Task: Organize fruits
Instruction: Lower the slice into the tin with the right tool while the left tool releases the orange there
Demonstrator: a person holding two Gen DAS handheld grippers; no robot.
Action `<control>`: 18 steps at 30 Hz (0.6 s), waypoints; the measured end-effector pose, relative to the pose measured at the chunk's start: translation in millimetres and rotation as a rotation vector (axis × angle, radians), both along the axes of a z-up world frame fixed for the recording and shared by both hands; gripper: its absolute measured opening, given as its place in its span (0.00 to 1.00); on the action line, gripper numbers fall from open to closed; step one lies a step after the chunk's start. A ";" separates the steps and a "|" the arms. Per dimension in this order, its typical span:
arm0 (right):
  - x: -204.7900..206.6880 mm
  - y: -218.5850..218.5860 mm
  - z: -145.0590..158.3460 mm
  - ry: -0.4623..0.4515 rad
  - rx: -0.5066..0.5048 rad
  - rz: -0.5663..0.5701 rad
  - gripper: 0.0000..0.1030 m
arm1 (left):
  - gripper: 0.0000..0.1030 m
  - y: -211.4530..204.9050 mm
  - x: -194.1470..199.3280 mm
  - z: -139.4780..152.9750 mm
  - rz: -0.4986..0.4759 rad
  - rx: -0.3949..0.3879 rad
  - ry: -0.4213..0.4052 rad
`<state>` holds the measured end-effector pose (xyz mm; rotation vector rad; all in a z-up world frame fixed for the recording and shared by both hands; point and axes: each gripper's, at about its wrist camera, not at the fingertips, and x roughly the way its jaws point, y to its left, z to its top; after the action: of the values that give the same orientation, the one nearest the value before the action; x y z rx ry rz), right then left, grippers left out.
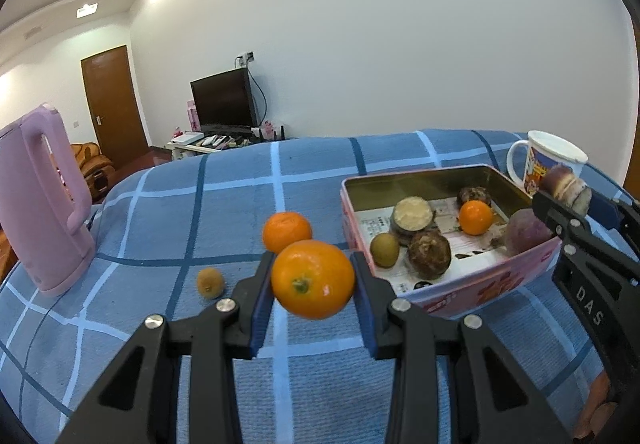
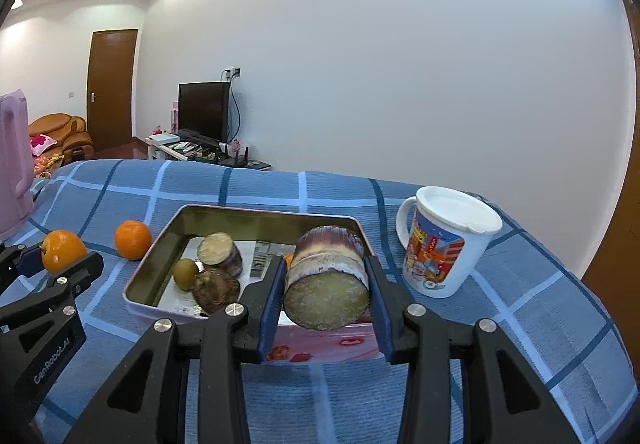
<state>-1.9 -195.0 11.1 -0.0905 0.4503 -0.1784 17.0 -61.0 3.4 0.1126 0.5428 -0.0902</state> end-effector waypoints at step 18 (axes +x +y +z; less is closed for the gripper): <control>13.6 -15.5 0.6 -0.013 -0.039 -0.040 0.40 | 0.38 -30.7 10.6 3.0 -0.050 -0.020 -0.021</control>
<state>11.7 -210.5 11.7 -0.1184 0.4363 -0.2266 27.6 -91.7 6.4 0.1075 0.5185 -0.1430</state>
